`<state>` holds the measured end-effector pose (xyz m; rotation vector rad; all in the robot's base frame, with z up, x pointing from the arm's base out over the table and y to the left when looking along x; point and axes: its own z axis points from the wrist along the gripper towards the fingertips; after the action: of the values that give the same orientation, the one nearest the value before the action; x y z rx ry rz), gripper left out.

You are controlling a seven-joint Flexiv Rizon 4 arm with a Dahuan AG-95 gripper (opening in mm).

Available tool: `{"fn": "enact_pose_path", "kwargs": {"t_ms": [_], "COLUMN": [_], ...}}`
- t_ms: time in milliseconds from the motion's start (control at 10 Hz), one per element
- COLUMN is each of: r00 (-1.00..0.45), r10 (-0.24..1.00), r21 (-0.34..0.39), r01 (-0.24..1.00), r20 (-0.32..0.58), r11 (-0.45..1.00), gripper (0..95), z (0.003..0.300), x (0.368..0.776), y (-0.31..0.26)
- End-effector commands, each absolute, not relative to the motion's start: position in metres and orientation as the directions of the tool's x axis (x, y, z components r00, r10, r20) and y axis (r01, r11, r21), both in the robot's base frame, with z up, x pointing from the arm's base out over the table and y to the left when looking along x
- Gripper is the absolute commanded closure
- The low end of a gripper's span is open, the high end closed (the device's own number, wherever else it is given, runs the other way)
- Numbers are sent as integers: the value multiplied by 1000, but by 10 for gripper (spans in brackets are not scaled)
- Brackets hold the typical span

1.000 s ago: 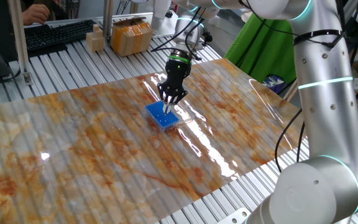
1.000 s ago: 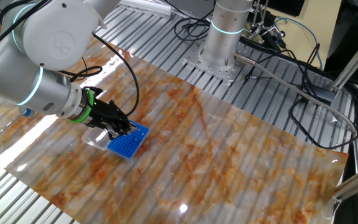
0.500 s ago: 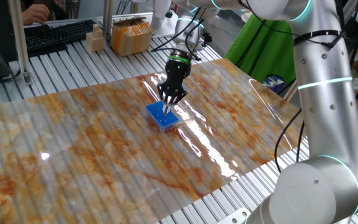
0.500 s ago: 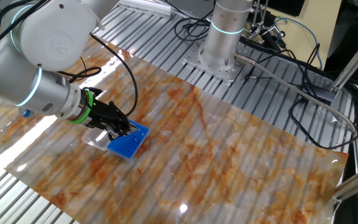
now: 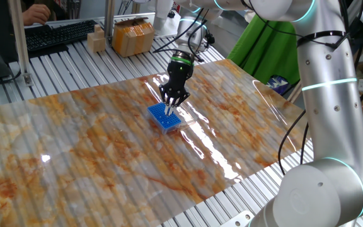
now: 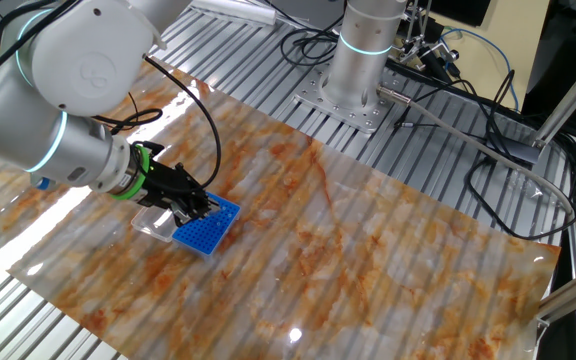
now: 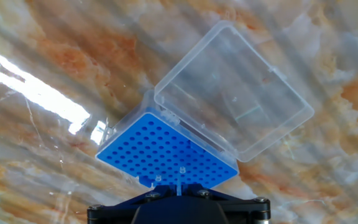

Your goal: Insert a small pipette tip into the holder for small pipette tips

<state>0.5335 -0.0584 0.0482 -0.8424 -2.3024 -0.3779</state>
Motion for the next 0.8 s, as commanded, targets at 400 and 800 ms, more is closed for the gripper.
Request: {"fn": "enact_pose_path", "kwargs": {"t_ms": [400, 800], "r00": [-579, -586], "r10": [465, 453], "r21": [49, 56], "r01": [659, 650], "r20": [669, 671], "r11": [750, 758], "gripper": [950, 950], "z": [48, 45], "x": [534, 535], "y": [-58, -58]}}
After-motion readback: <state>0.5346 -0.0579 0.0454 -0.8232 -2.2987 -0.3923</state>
